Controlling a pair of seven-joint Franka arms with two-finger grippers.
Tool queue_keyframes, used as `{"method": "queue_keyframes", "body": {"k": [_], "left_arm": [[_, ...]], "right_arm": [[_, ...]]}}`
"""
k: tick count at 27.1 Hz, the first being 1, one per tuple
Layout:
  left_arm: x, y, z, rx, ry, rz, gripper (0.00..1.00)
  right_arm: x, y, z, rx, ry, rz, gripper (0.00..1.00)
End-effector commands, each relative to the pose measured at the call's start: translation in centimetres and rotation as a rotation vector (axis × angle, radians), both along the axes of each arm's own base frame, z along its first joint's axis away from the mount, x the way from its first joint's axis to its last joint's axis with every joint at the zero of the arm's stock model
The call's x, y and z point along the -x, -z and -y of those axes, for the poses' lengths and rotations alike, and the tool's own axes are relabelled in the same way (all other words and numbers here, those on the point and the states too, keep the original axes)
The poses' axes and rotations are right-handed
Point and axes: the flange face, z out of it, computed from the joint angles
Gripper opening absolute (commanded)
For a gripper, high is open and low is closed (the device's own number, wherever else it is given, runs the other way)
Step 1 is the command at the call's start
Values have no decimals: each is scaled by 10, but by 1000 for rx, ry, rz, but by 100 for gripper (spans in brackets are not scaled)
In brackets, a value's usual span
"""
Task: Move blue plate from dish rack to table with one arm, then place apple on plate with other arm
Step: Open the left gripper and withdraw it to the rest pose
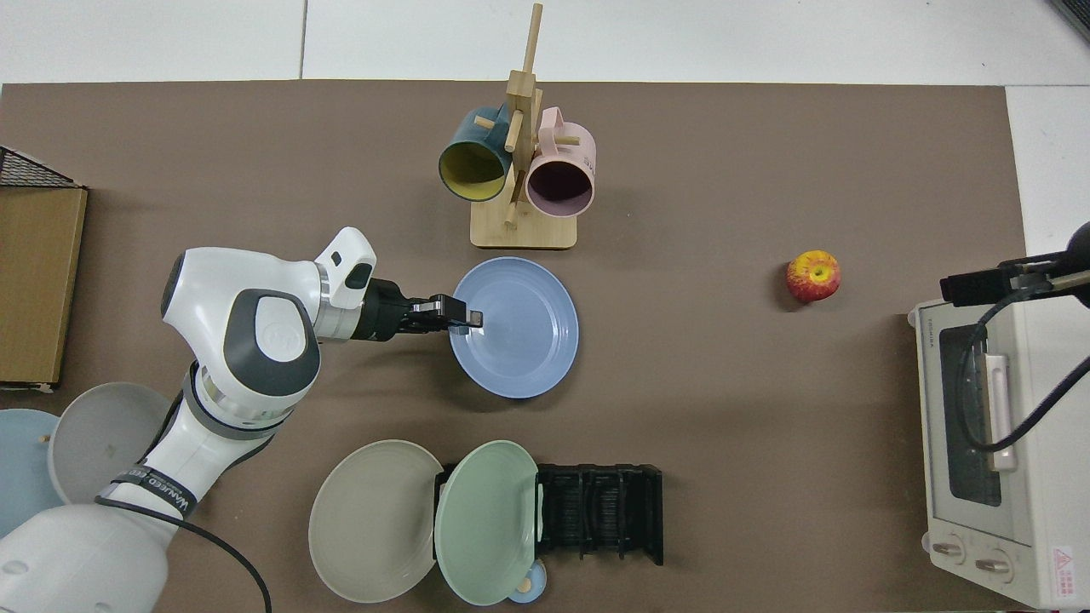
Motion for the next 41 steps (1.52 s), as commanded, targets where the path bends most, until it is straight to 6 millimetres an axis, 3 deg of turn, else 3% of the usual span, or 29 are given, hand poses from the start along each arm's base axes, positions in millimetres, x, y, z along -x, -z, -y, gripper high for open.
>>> {"method": "queue_keyframes", "body": {"k": [1,6,15,19,23,34,38,41], "left_arm": [[-14,-27,5,-65,13,30,37],[-19,-47,9,-124,-14,10,39],[-19,-50,10,-127,-32,0,41],[-15,-75,8,-154,-23,17,39],[-12,-110,2,-361,46,51,38],[7,-240,-14,-713,123,59,38],[10,-288,-21,-758,122,68,47],[10,-302,-32,-775,116,70,56]], "right_arm": [[3,-2,1,9,-13,1,99],[3,-2,1,9,-13,1,99],[3,-2,2,9,-11,1,99],[3,-2,2,9,-11,1,99],[3,-2,1,9,-13,1,99],[3,-2,1,9,-13,1,99],[3,-2,1,9,-13,1,99],[3,-2,1,9,-13,1,99]]}}
